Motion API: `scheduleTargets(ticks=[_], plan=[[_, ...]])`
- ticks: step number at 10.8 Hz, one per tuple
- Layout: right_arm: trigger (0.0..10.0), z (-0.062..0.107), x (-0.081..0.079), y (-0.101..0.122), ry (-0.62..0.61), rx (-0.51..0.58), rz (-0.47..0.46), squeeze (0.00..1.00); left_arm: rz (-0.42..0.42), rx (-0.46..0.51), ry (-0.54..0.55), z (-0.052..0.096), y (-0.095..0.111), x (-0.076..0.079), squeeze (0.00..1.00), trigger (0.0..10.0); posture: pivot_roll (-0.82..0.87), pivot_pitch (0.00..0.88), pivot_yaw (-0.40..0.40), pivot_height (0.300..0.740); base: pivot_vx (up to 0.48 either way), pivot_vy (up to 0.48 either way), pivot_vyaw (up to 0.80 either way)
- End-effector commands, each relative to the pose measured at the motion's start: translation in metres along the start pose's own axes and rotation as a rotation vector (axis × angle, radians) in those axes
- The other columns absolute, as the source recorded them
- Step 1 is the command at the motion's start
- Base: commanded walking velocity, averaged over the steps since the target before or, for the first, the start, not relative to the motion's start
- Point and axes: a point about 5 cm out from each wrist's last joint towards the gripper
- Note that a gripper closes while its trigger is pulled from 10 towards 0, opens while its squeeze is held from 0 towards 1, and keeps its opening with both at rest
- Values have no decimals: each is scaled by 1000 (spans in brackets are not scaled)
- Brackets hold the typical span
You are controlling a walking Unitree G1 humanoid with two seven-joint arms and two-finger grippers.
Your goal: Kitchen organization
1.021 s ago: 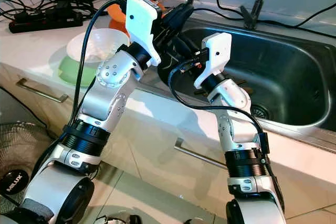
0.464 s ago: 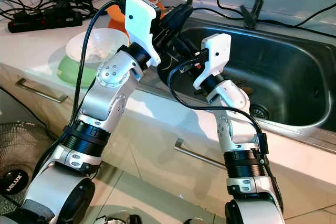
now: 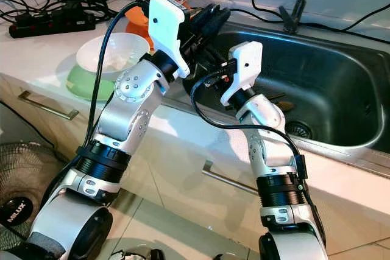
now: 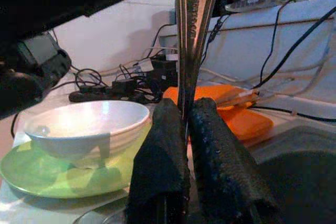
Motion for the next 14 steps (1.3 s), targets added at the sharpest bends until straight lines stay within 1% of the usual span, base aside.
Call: scheduleTargets(ticks=[1, 4, 5, 7, 9, 10, 11, 12, 14], plan=[[0, -1, 1, 3, -4, 14, 6, 0, 11, 3, -12, 2, 1, 1, 1000, 10000, 14, 47, 49, 740, 0, 0, 0], [0, -1, 5, 0, -40, 5, 7, 0, 23, 12, 8, 2, 3, -2, 1000, 10000, 15, 43, 50, 740, 0, 0, 0], [0, -1, 15, -2, -101, -15, 21, 0, 43, 23, 20, 2, 5, -5, 0, 10000, 16, 40, 51, 740, 0, 0, 0], [0, -2, 39, -3, -290, -46, 23, 0, 67, 17, 40, 6, 3, -9, 0, 10000, 18, 39, 51, 740, 0, 0, 0], [0, -1, 62, -5, -439, -82, 29, 0, 86, 7, 38, 10, 1, -9, 0, 10000, 22, 41, 47, 740, 0, 0, 0], [0, 0, 67, -7, -476, -92, 29, 0, 88, 2, 37, 12, 0, -9, 0, 10000, 23, 41, 48, 740, 0, 0, 0], [980, 1, 80, -7, -545, -125, 53, 0, 82, -15, 71, 18, -3, -15, 0, 10000, 26, 42, 49, 740, 0, 0, 0], [10000, 1, 85, -7, -567, -145, 79, 0, 81, -23, 89, 21, -4, -19, 0, 10000, 26, 42, 49, 740, 0, 0, 0], [10000, 4, 98, -15, -617, -241, 132, 0, 67, -71, 112, 29, -11, -25, 0, 10000, 29, 43, 51, 740, 0, 0, 0]])
Point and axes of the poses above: a point about 5 cm out from each wrist's last joint towards the gripper, its own z axis pointing back from the gripper into the wrist, its own y axis along the axis of the wrist's last joint, x = y × z, and after that the axes turned 5 degrees about z, right-handed
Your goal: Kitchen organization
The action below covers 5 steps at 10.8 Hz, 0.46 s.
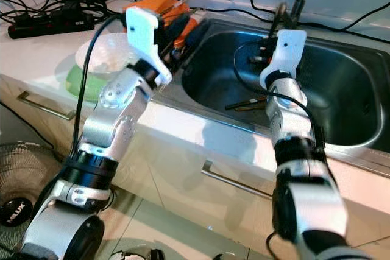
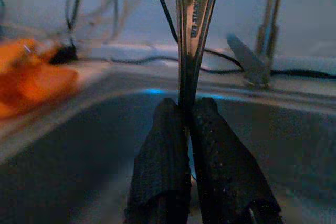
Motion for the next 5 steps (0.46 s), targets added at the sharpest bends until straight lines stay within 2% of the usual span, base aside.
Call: scheduleTargets(ticks=[1, 2, 5], plan=[[10000, -3, 2, 4, -15, 9, 17, 0, -18, -23, 5, 2, -1, -2, 0, 10000, 30, 43, 50, 740, 0, 0, 0], [10000, -6, 5, -2, -18, -54, 60, 0, -15, -130, -6, 11, -19, -2, 0, 10000, 32, 45, 51, 740, 0, 0, 0], [10000, -8, 3, -9, -20, -119, 101, 0, 40, -284, -14, 29, -46, 4, 0, 10000, 46, 40, 49, 740, 0, 0, 0]])
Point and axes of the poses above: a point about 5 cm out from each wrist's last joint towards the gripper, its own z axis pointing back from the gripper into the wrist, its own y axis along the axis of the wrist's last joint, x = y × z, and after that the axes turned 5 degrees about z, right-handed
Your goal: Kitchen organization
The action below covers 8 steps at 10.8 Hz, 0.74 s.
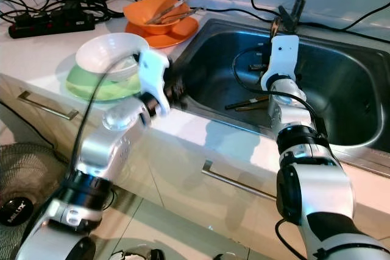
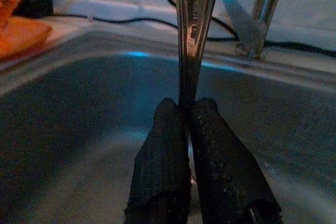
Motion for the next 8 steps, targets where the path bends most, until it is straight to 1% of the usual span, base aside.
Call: scheduleTargets(ticks=[1, 3, 4, 5, 8], plan=[[10000, -1, -1, 0, -1, -11, 8, 0, -3, -26, -2, 3, -3, 2, 0, 10000, 51, 34, 47, 740, 0, 0, 0], [10000, 1, -7, -10, 25, -52, 11, 0, 3, -47, -1, 3, -7, 4, 0, 10000, 52, 25, 46, 740, 0, 0, 0], [10000, 1, -10, -13, 35, -61, 9, 545, 6, -55, -1, 3, -8, 6, 0, 10000, 54, 21, 46, 740, 0, 0, 0], [10000, 2, -12, -14, 41, -63, 10, 1000, 8, -58, -3, 3, -9, 7, 0, 10000, 53, 17, 46, 740, 0, 0, 0], [10000, 2, -16, -15, 53, -57, 6, 1000, 11, -63, -5, 3, -10, 9, 0, 10000, 50, 8, 46, 740, 0, 0, 0]])
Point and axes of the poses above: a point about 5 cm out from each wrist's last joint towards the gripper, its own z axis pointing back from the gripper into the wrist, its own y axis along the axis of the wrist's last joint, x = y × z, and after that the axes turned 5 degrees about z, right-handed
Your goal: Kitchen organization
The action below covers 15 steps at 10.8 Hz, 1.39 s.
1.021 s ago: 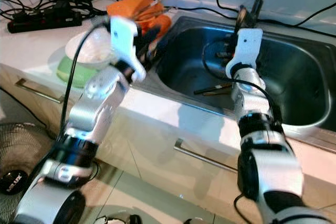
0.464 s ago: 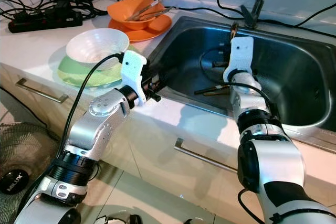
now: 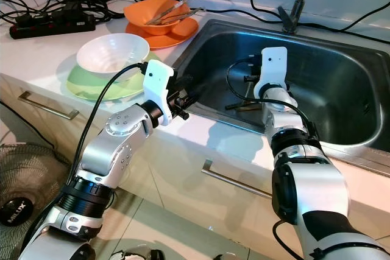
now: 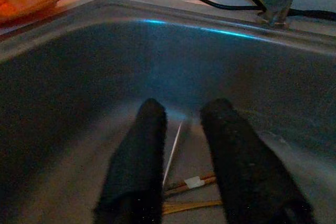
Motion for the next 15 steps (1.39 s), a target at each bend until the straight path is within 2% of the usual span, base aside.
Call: scheduleTargets(ticks=[1, 2, 3, 4, 5, 6, 7, 8, 9, 11, 13, 15], plan=[[10000, -1, -4, 4, 14, 27, 1, 957, -12, -6, 5, 1, -1, 1, 0, 10000, 47, 8, 48, 740, 0, 0, 0], [10000, -1, -7, 14, 28, 96, -5, 0, -17, 21, 15, 1, 2, 1, 0, 10000, 43, 11, 49, 740, 0, 0, 0], [10000, -1, -9, 22, 41, 155, -24, 0, -20, 50, 31, 1, 5, 0, 0, 10000, 39, 15, 49, 740, 0, 0, 0], [10000, 0, -12, 40, 57, 269, -55, 0, -32, 106, 60, 0, 12, -2, 0, 10000, 30, 26, 46, 740, 0, 0, 0], [10000, 4, -14, 51, 66, 347, -79, 0, -72, 150, 86, 0, 17, -3, 0, 10000, 23, 33, 42, 740, 0, 0, 0], [10000, 13, -18, 65, 76, 462, -103, 0, -147, 210, 130, 0, 29, -6, 0, 10000, 14, 42, 34, 740, 0, 0, 0], [10000, 25, -26, 72, 110, 546, -109, 0, -175, 242, 160, 1, 33, -8, 0, 10000, 13, 45, 30, 740, 0, 0, 0], [10000, 36, -34, 74, 130, 579, -118, 0, -259, 250, 198, 5, 37, -13, 0, 10000, 1, 48, 27, 740, 0, 0, 0], [10000, 52, -46, 75, 173, 597, -140, 0, -294, 271, 262, 13, 41, -24, 0, 10000, 4, 50, 20, 740, 0, 0, 0], [10000, 66, -48, 68, 221, 601, -108, 0, -318, 306, 313, 23, 47, -33, 0, 10000, 10, 55, 12, 740, 0, 0, 0], [10000, 71, -30, 45, 208, 511, -52, 0, -337, 286, 339, 33, 42, -37, 0, 10000, 11, 66, 6, 740, 0, 0, 0], [10000, 73, -18, 39, 216, 484, 36, 0, -340, 265, 339, 42, 36, -37, 0, 10000, 5, 68, 5, 740, 0, 0, 0]])
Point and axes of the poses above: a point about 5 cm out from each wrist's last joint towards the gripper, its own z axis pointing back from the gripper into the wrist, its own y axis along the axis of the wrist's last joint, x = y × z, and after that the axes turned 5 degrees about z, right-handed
